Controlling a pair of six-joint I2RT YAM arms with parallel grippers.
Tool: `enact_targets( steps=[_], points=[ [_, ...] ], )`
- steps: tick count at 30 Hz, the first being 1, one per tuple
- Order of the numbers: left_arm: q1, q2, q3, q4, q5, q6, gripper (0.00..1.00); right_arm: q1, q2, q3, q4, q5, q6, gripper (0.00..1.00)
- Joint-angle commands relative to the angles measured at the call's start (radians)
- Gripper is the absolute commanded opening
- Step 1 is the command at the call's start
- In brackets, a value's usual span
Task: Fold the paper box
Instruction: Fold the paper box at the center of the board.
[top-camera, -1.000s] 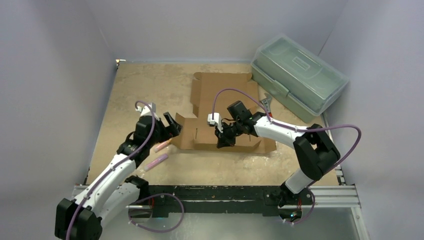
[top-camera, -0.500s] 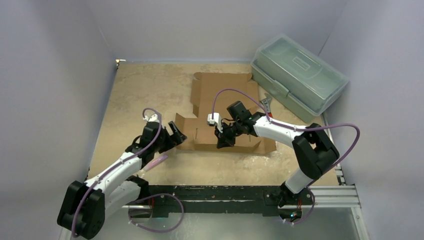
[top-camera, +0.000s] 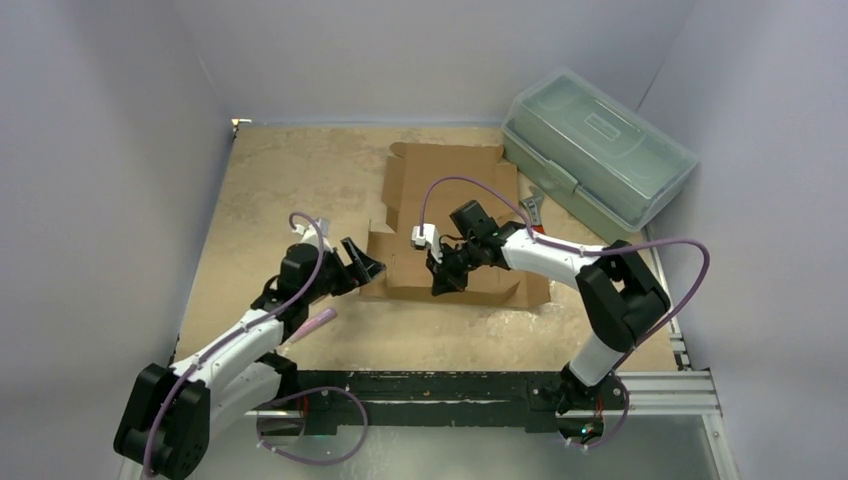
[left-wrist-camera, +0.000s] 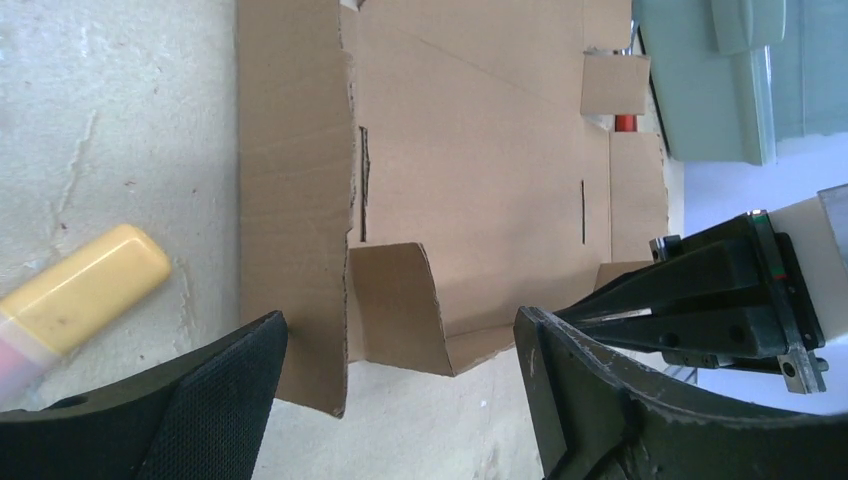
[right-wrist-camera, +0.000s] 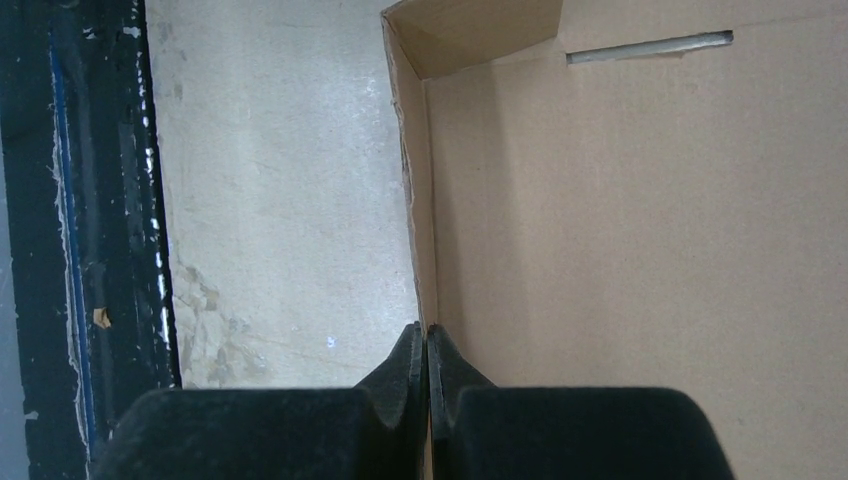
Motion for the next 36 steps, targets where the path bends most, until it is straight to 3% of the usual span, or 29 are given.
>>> enact_targets(
  steps=[1, 13, 20, 26, 36],
  points=[
    [-0.002, 0.056, -0.006, 0.091, 0.065, -0.023, 0.83, 0.002, 0.014, 0.054, 0.003, 0.000, 0.020, 0.00],
    [-0.078, 0.123, 0.148, -0.101, -0.066, 0.019, 0.80, 0.032, 0.025, 0.058, 0.012, 0.034, 0.017, 0.00],
    [-0.078, 0.091, 0.194, -0.290, -0.204, 0.148, 0.81, 0.032, 0.018, 0.053, 0.020, 0.035, 0.024, 0.00],
    [-0.086, 0.180, 0.230, -0.310, -0.244, 0.172, 0.77, 0.033, 0.019, 0.053, 0.019, 0.035, 0.024, 0.00],
    [-0.089, 0.224, 0.263, -0.312, -0.268, 0.180, 0.35, 0.039, 0.025, 0.055, 0.016, 0.049, 0.020, 0.00]
  ],
)
